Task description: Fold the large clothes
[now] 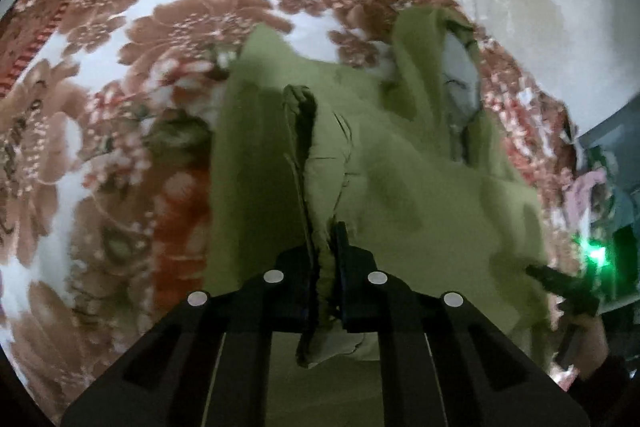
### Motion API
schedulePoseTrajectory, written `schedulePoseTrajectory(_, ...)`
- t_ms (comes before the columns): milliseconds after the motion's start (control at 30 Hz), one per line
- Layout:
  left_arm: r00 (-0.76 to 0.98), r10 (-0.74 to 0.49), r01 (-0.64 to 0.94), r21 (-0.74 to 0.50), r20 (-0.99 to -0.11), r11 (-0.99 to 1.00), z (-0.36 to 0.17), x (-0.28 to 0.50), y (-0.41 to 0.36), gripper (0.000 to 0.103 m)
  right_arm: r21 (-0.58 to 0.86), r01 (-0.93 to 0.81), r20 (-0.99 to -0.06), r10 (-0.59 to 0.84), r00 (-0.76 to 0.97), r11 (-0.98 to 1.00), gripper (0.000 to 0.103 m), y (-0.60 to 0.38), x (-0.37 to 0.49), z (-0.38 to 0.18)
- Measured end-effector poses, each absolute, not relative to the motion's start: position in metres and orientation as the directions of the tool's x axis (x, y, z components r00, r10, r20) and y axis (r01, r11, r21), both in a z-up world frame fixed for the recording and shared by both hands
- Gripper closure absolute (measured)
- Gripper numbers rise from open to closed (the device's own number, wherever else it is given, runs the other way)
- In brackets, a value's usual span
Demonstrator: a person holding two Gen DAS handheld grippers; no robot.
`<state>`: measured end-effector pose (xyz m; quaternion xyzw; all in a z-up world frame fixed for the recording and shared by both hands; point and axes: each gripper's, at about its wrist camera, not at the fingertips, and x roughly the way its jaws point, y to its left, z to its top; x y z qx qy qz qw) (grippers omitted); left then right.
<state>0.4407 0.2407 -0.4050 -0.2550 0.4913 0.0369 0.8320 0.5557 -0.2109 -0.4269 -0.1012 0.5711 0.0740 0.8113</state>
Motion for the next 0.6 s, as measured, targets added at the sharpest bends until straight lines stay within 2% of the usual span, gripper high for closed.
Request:
schedulePoseTrajectory(167, 0.442, -0.135, -0.274, -0.277, -0.887, 0.921, -0.437, 0.437, 0.233, 0.093, -0.124, -0.258, -0.930, -0.021, 0.367, 0.958, 0.012, -0.206, 0.550, -0.435)
schedulePoseTrajectory(333, 0.421, -0.094, -0.241, -0.211, -0.902, 0.947, -0.442, 0.438, 0.226, 0.083, -0.123, -0.250, -0.929, -0.022, 0.371, 0.960, 0.012, -0.210, 0.550, -0.439)
schedulePoseTrajectory(367, 0.408, -0.088, -0.237, -0.199, -0.909, 0.951, -0.439, 0.439, 0.226, 0.079, -0.130, -0.247, -0.927, -0.030, 0.373, 0.960, 0.008, -0.210, 0.550, -0.439)
schedulePoseTrajectory(400, 0.395, -0.090, -0.240, -0.197, -0.914, 0.950, -0.438, 0.439, 0.227, 0.075, -0.152, -0.238, -0.925, -0.053, 0.377, 0.959, 0.004, -0.211, 0.550, -0.440)
schedulePoseTrajectory(467, 0.382, -0.084, -0.254, -0.192, -0.920, 0.948, -0.428, 0.439, 0.231, 0.066, -0.141, -0.231, -0.931, -0.050, 0.362, 0.963, 0.005, -0.213, 0.551, -0.440)
schedulePoseTrajectory(500, 0.383, -0.053, -0.254, -0.160, -0.922, 0.954, -0.419, 0.439, 0.231, 0.059, -0.139, -0.228, -0.932, -0.049, 0.359, 0.964, 0.005, -0.214, 0.550, -0.439)
schedulePoseTrajectory(533, 0.389, -0.009, -0.249, -0.115, -0.921, 0.962, -0.410, 0.438, 0.229, 0.045, -0.141, -0.225, -0.933, -0.053, 0.355, 0.964, 0.005, -0.214, 0.551, -0.436)
schedulePoseTrajectory(600, 0.427, 0.054, -0.218, -0.044, -0.903, 0.975, -0.386, 0.441, 0.220, 0.031, -0.132, -0.219, -0.929, -0.044, 0.366, 0.967, 0.005, -0.214, 0.550, -0.426)
